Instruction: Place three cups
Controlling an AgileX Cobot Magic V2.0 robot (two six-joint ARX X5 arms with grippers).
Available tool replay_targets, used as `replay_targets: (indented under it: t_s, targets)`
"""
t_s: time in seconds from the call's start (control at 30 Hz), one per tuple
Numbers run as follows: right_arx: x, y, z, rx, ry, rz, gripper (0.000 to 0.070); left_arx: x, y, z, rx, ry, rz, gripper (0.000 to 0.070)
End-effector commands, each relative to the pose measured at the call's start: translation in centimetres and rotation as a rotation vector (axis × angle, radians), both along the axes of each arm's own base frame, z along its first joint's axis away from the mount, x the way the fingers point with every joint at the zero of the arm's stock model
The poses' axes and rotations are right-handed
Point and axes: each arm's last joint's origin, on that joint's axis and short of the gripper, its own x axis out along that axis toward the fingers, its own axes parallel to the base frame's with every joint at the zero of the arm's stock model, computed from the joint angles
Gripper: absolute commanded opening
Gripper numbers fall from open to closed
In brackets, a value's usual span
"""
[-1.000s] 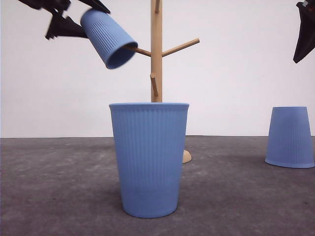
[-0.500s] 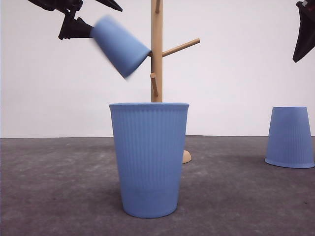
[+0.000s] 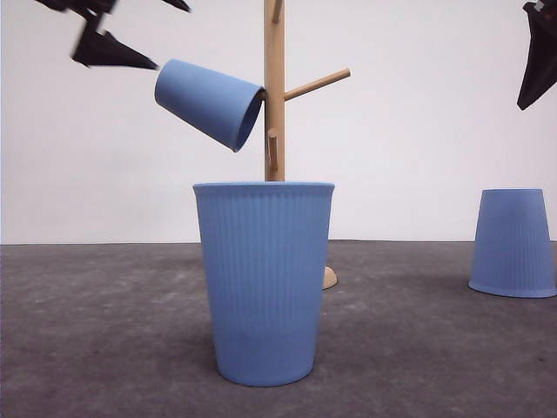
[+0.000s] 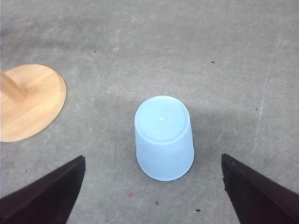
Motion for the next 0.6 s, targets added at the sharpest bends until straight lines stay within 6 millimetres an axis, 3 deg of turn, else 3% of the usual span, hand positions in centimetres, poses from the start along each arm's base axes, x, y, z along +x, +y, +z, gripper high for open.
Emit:
replay_targets:
  t_s: [0.0, 0.27, 0.37, 0.57]
  targets:
    - [0.3, 0.0, 0.4, -0.011, -0.022, 0.013, 0.0596, -0.2, 0.4, 1.7, 0.062, -0.057, 0.026, 0.0686]
    - [2.6, 0.3, -1.4, 0.028, 0.044, 0.058, 0.0647, -4.2, 1.7, 6.1, 0.446, -0.002, 0.312, 0.0683]
    - [3.5, 0.4, -2.2, 0.03, 0.065, 0.063, 0.0692, -5.5, 1.5, 6.5, 0.511, 0.038, 0.359, 0.0679]
    - [5.3, 0.4, -3.6, 0.032, 0.076, 0.065, 0.0698, -6.9, 1.2, 6.4, 0.579, 0.101, 0.373, 0.0678]
